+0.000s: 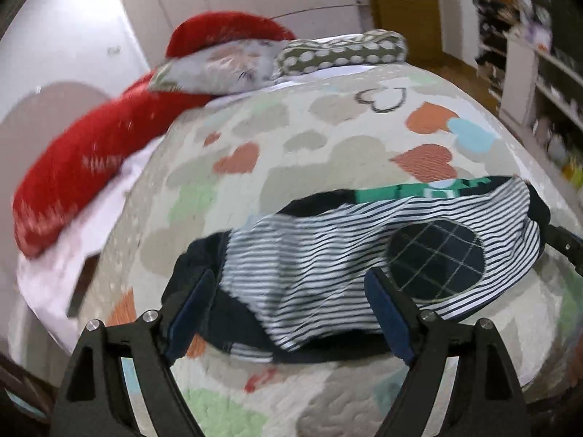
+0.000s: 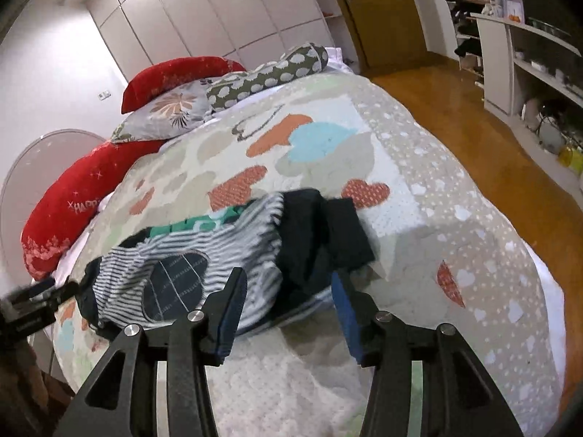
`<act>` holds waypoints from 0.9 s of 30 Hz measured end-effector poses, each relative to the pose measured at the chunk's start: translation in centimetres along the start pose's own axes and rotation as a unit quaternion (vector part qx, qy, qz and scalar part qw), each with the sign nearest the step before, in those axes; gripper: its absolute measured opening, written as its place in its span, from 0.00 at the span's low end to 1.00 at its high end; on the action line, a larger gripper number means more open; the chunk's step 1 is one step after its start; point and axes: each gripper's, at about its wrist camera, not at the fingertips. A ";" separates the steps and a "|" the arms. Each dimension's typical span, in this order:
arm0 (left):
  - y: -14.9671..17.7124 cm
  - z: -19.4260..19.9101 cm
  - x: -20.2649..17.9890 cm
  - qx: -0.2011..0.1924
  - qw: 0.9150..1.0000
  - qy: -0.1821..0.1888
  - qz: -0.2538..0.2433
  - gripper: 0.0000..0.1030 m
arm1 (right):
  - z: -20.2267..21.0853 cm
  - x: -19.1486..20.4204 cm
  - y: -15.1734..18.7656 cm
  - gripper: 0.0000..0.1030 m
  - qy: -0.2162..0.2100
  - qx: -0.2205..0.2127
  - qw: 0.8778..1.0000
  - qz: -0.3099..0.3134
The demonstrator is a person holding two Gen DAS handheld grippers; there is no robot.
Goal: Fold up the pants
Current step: 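Grasp the pants edge with the left gripper and fold it toward the right gripper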
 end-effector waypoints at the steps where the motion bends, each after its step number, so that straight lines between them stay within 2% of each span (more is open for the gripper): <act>1: -0.2 0.0 -0.8 0.001 1.000 -0.001 -0.008 0.81 | 0.0 -0.3 0.2 0.51 0.001 0.000 1.000 -0.001; 8: -1.0 -0.5 -4.7 0.016 0.999 0.000 -0.048 0.81 | 0.6 -3.2 0.5 0.53 -0.006 -0.006 0.999 -0.032; 14: -1.5 -1.0 -6.2 0.033 0.998 0.005 -0.055 0.81 | 0.4 -4.5 0.8 0.57 -0.026 -0.007 0.998 -0.050; 17: -1.9 -1.4 -6.8 0.045 0.997 0.021 -0.051 0.81 | 0.2 -5.0 1.1 0.58 -0.039 -0.007 0.997 -0.061; 21: -4.2 -2.0 -7.3 0.066 0.992 0.106 -0.027 0.81 | 0.3 -5.1 1.2 0.62 -0.049 -0.010 0.997 -0.058; 22: -5.4 -2.3 -7.7 0.071 0.987 0.142 -0.021 0.81 | 0.2 -5.0 1.2 0.63 -0.051 -0.011 0.997 -0.057; 24: -7.4 -3.1 -9.0 0.079 0.979 0.186 -0.022 0.81 | 0.2 -4.9 1.2 0.68 -0.054 -0.013 0.997 -0.058; 27: -10.0 -4.7 -12.5 0.101 0.966 0.230 -0.052 0.81 | -0.1 -4.5 1.1 0.69 -0.063 -0.008 0.996 -0.057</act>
Point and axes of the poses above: each gripper's, at about its wrist camera, not at the fingertips, and z roughly against the way its jaws point, x to its left, y to its underside, and after that the axes turned 2 degrees about z, right-handed
